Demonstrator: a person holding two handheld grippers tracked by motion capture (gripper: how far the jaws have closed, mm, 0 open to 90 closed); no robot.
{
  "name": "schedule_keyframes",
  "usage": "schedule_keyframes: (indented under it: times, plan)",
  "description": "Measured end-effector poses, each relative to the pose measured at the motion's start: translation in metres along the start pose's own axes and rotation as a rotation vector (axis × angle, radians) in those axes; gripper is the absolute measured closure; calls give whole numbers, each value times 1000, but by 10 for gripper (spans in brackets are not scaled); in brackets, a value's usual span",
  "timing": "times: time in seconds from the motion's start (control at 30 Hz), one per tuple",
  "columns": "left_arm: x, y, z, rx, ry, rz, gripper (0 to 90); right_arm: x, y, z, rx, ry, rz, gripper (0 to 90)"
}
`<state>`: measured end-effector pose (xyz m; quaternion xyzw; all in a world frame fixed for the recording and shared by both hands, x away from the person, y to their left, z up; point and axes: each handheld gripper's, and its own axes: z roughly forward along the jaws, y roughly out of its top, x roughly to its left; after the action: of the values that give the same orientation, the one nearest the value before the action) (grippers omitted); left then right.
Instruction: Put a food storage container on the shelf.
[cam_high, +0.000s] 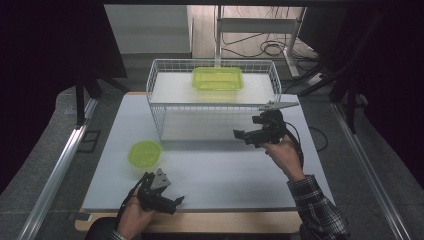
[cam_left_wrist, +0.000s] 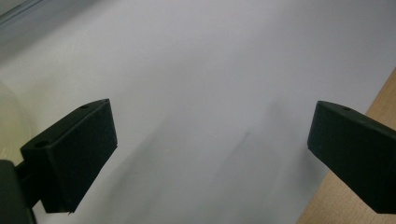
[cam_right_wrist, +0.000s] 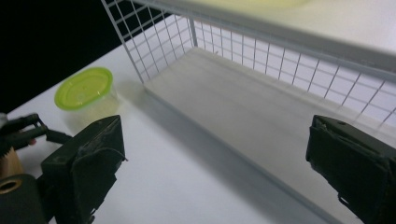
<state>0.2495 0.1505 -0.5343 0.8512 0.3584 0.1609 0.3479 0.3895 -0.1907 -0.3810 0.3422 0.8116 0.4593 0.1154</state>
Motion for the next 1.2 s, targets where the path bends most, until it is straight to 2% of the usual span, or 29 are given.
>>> schedule_keyframes:
  times: [0.07, 0.3, 0.33, 0.37, 0.5, 0.7, 0.9, 1.2]
  plan:
    - [0, 0, 0, 1, 0, -3, 13, 1, -4, 0, 1, -3, -5, 41]
    - [1, 0, -1, -7, 10, -7, 11, 5, -38, 0, 7, -21, -17, 23]
    - [1, 0, -2, -9, 11, -7, 11, 5, -38, 0, 7, -21, -17, 23]
    - [1, 0, -3, -12, 16, -8, 11, 6, -46, 0, 6, -27, -12, 20]
    - [2, 0, -3, -3, 30, -6, 10, 8, -61, -2, 7, -50, -20, 12]
    - [2, 0, -4, -4, 37, -15, 10, 13, -76, -4, 7, -84, -41, 11]
    - [4, 0, -5, -7, 40, -21, 12, 16, -93, -3, 30, -92, -45, 11]
    - [4, 0, -4, -11, 46, -10, 11, 14, -115, 0, 51, -94, -46, 11]
